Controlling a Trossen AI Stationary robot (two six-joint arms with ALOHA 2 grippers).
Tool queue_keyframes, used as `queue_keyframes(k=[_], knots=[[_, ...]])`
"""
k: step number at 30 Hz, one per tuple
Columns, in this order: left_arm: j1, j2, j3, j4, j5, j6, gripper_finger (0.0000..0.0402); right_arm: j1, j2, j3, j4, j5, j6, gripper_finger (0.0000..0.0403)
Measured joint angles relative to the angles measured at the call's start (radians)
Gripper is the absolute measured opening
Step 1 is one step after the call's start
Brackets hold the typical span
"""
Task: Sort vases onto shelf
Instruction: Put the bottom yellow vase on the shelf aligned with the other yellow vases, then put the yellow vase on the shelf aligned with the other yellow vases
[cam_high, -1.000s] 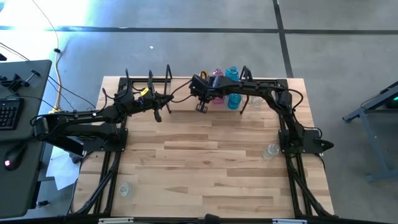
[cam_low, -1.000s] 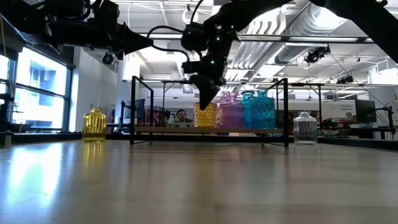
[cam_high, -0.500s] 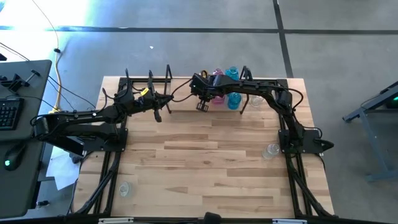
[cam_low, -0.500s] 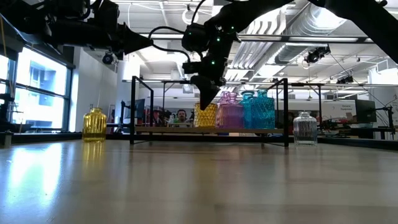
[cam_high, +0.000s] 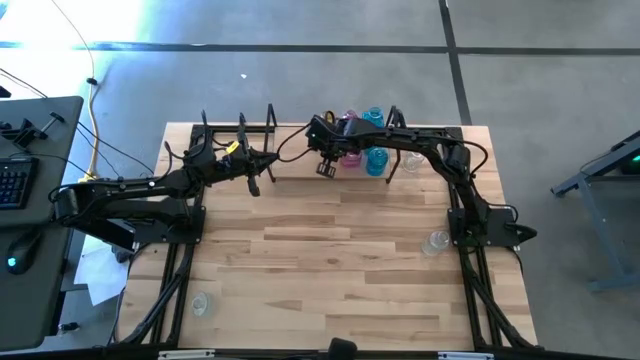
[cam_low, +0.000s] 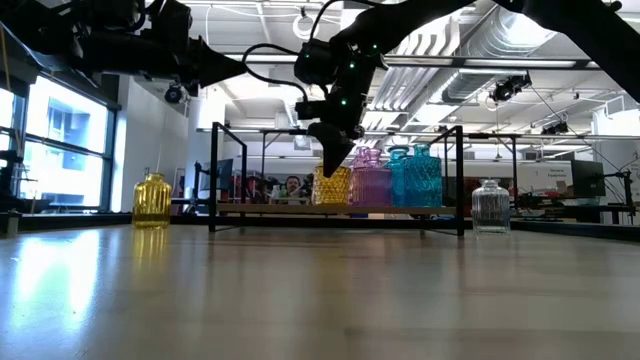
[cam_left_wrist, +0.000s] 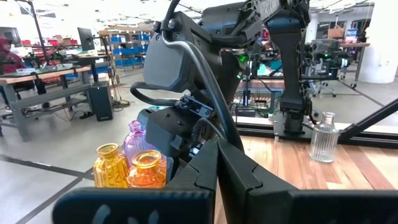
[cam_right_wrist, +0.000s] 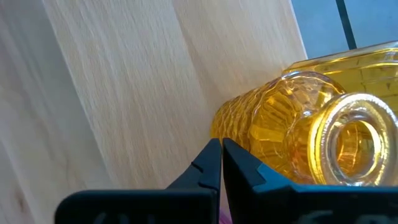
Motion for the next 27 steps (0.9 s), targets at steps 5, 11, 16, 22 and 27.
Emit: queue_keyframes(k=[5,11,16,22,27], knots=[[0.000,0.000,0.000,0.000,0.000,0.000,0.0000,0.000,0.000,0.000,0.000,0.000,-0.015,0.0000],[0.000,0.000,0.000,0.000,0.000,0.000,0.0000,0.021,-0.013,0.000,-0.004,0.002,-0.049,0.0000],[-0.001,0.000,0.000,-0.021,0.001,0.014,0.0000,0.075,-0.057,0.000,-0.001,-0.058,-0.102,0.0000],[-0.001,0.000,0.000,-0.022,0.042,0.031,0.0000,0.128,-0.080,0.000,0.038,-0.114,-0.116,0.0000],[-0.001,-0.014,0.000,-0.026,0.107,0.036,0.0000,0.153,-0.093,-0.092,0.243,-0.206,-0.109,0.0000]])
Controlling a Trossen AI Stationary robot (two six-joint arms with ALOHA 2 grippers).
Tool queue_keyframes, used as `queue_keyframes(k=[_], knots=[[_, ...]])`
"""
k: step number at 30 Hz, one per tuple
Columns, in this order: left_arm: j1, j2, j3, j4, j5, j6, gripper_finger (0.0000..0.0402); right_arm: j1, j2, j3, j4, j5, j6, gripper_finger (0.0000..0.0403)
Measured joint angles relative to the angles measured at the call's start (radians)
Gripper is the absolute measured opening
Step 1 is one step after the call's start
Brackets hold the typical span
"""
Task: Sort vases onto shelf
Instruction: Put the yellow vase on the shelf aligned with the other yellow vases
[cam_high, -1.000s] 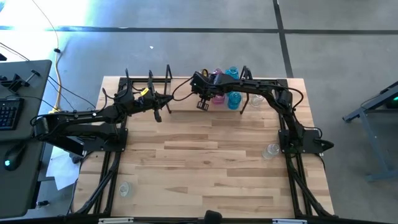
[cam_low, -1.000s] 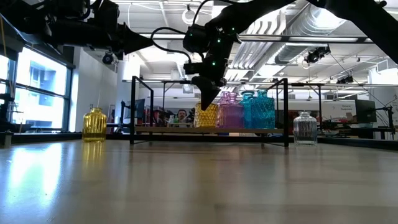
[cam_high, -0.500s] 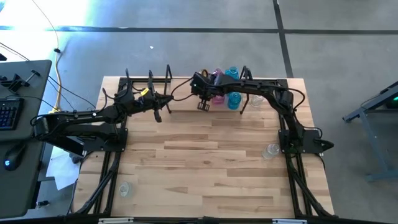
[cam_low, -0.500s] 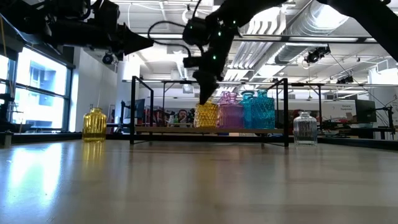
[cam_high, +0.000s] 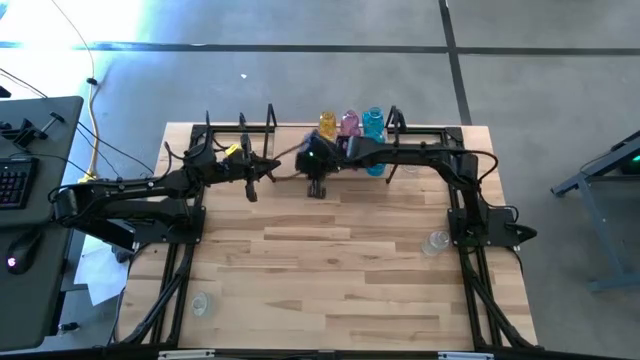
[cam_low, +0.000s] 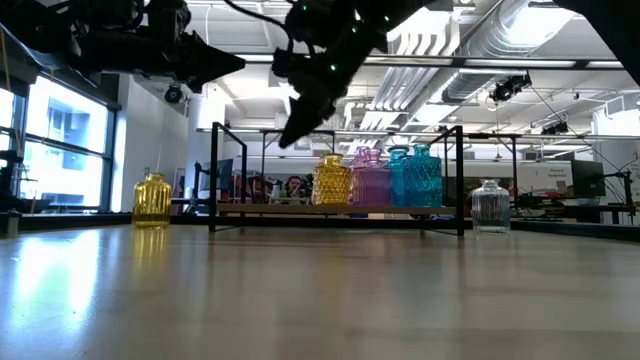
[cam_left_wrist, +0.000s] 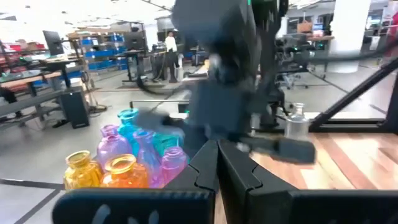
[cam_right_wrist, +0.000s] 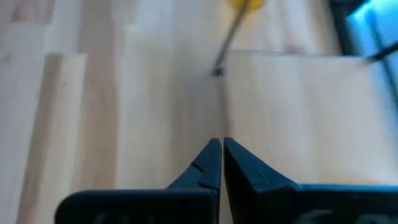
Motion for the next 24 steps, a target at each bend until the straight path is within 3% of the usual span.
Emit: queue_keyframes(k=[7,12,17,24], knots=[[0.000,-0.084,-0.001,-0.083,0.001,0.012,0.0000,0.041,-0.084,-0.343,0.437,-0.040,0.083,0.0000],[-0.001,-0.151,0.029,-0.231,0.001,0.020,0.0000,0.073,-0.209,-0.549,0.618,-0.019,0.151,0.0000],[-0.004,-0.220,0.140,-0.538,-0.038,0.051,0.0000,0.112,-0.367,-0.718,0.735,0.042,0.164,0.0000],[-0.006,-0.200,0.401,-1.157,-0.317,0.003,0.0000,0.171,-0.558,-0.899,0.827,0.138,0.191,0.0000]])
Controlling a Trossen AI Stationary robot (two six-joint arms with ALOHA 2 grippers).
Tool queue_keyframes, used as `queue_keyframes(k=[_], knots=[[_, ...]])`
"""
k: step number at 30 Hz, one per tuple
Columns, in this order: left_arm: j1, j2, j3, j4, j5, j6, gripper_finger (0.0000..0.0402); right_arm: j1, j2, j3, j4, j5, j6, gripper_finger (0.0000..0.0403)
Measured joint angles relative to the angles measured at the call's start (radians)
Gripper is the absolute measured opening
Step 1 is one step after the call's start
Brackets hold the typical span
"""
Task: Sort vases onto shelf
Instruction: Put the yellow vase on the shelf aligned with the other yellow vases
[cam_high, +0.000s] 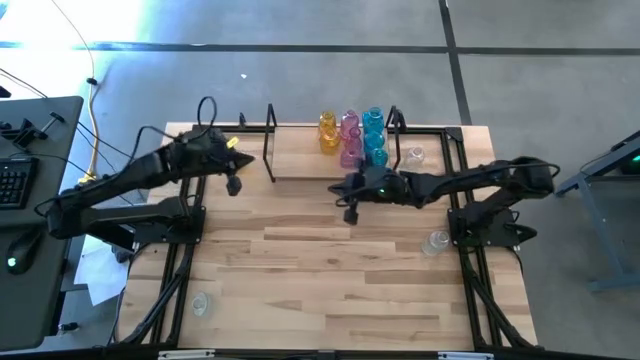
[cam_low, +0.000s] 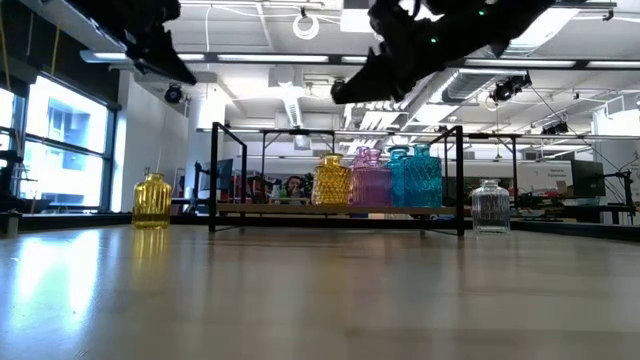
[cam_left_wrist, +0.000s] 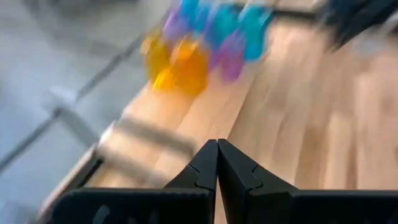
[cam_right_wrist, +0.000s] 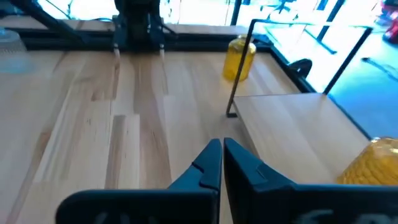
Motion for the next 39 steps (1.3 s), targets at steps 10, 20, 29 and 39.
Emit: queue_keyframes(k=[10,20,29,39], knots=[[0.059,0.197,0.236,-0.494,-0.163,-0.092,0.0018,0.063,-0.111,-0.169,0.101,0.046,0.040,0.0000],[0.162,0.408,0.291,-0.563,-0.174,0.099,0.0114,0.116,-0.110,-0.175,0.113,0.086,0.024,0.0000],[0.286,0.530,0.297,-0.581,-0.114,0.360,0.0156,0.145,-0.109,-0.175,0.113,0.086,0.022,0.0000],[0.346,0.623,0.297,-0.569,-0.112,0.381,0.0156,0.163,-0.109,-0.175,0.136,0.087,-0.007,0.0000]])
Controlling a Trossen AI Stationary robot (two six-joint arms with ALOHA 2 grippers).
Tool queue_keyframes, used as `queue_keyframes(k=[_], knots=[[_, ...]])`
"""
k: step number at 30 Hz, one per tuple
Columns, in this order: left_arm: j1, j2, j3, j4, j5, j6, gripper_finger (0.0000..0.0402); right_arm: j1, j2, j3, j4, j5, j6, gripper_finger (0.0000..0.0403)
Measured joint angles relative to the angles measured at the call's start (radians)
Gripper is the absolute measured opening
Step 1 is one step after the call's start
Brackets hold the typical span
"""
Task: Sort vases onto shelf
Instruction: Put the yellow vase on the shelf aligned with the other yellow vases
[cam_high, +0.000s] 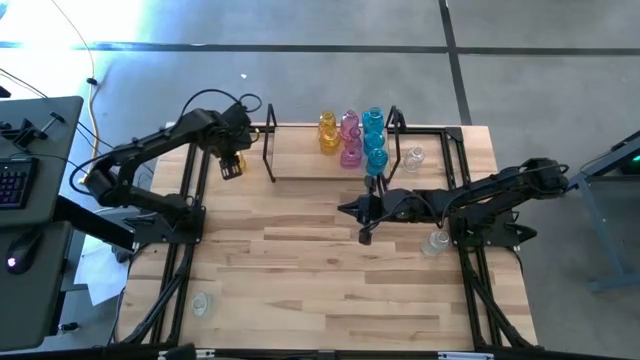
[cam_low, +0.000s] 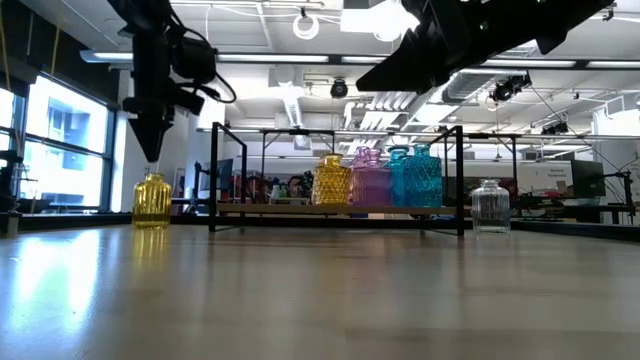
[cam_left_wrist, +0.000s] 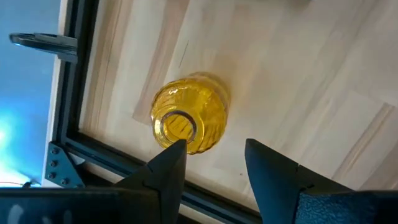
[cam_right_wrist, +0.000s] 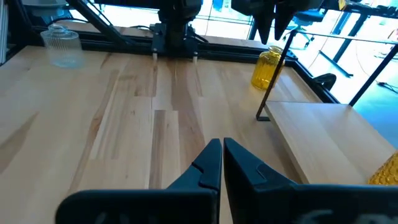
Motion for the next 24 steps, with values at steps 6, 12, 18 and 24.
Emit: queue_keyframes(k=[6,12,18,24], knots=[[0.025,0.035,-0.015,0.011,-0.003,0.003,0.0156,0.000,0.000,0.000,-0.001,0.000,-0.015,0.0000],[0.047,0.052,-0.047,0.053,-0.022,-0.005,0.0154,0.000,0.000,0.000,-0.001,0.001,-0.022,0.0000],[0.050,0.044,-0.049,0.062,-0.026,-0.008,0.0130,0.000,0.000,0.000,-0.001,0.001,-0.023,0.0000],[0.050,0.028,-0.049,0.072,-0.026,-0.008,0.0121,0.000,0.000,0.000,-0.001,0.001,-0.023,0.0000]])
